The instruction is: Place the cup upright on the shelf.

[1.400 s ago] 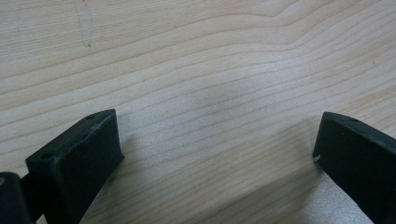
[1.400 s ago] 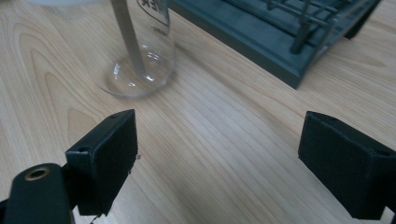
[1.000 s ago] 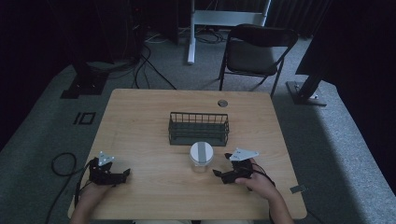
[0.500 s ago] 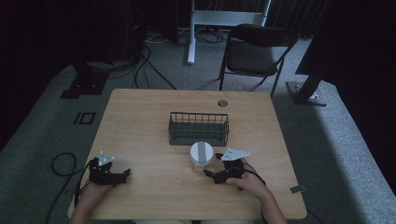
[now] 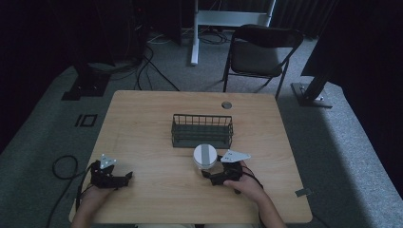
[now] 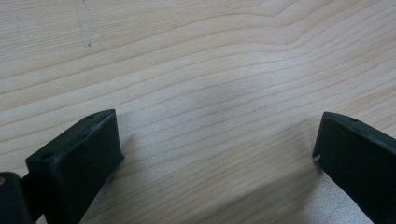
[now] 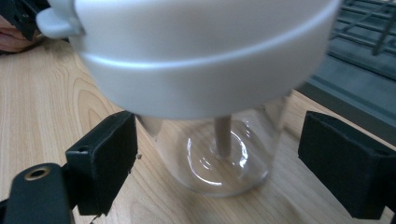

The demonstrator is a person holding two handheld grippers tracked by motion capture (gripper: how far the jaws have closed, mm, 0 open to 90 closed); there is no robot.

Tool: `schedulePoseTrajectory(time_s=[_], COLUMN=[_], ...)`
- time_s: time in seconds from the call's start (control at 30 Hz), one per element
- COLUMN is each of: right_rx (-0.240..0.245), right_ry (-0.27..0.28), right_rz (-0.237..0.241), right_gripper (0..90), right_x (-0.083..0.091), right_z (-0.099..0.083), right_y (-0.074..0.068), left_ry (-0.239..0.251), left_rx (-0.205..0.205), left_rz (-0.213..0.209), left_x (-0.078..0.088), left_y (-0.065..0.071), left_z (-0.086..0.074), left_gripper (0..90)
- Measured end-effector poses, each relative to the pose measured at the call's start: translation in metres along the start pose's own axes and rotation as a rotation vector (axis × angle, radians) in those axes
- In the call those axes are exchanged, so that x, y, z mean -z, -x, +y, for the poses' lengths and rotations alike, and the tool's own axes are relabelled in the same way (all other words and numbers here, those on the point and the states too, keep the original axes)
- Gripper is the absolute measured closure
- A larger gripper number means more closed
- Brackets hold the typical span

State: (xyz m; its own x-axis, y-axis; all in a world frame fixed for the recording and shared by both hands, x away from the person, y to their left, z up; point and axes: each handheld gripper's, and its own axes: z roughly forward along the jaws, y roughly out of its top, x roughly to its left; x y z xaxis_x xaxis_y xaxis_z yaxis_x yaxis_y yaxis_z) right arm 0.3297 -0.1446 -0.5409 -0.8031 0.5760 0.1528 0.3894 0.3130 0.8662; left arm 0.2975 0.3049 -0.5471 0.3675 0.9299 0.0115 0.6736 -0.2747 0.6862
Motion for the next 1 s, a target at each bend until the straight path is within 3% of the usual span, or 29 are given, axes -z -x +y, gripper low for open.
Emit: schedulePoseTrajectory(time_s=[0.4,1.0], right_rx=[0.025,0.054], right_ry=[0.019,0.016], right_rz=[-0.012,-0.051], right_gripper=[13.9,18.5], right_x=[-0.011,-0.012], right_z=[0.001,0.006], right_y=[-0.006,-0.006], left_ry=[0.000,-0.001], left_rx=[0.000,0.000], left_rz=[0.000,0.000], left_x=[0.000,0.000], left_y=[0.000,0.000], left_z=[0.000,0.000], left_gripper=[1.2,1.2])
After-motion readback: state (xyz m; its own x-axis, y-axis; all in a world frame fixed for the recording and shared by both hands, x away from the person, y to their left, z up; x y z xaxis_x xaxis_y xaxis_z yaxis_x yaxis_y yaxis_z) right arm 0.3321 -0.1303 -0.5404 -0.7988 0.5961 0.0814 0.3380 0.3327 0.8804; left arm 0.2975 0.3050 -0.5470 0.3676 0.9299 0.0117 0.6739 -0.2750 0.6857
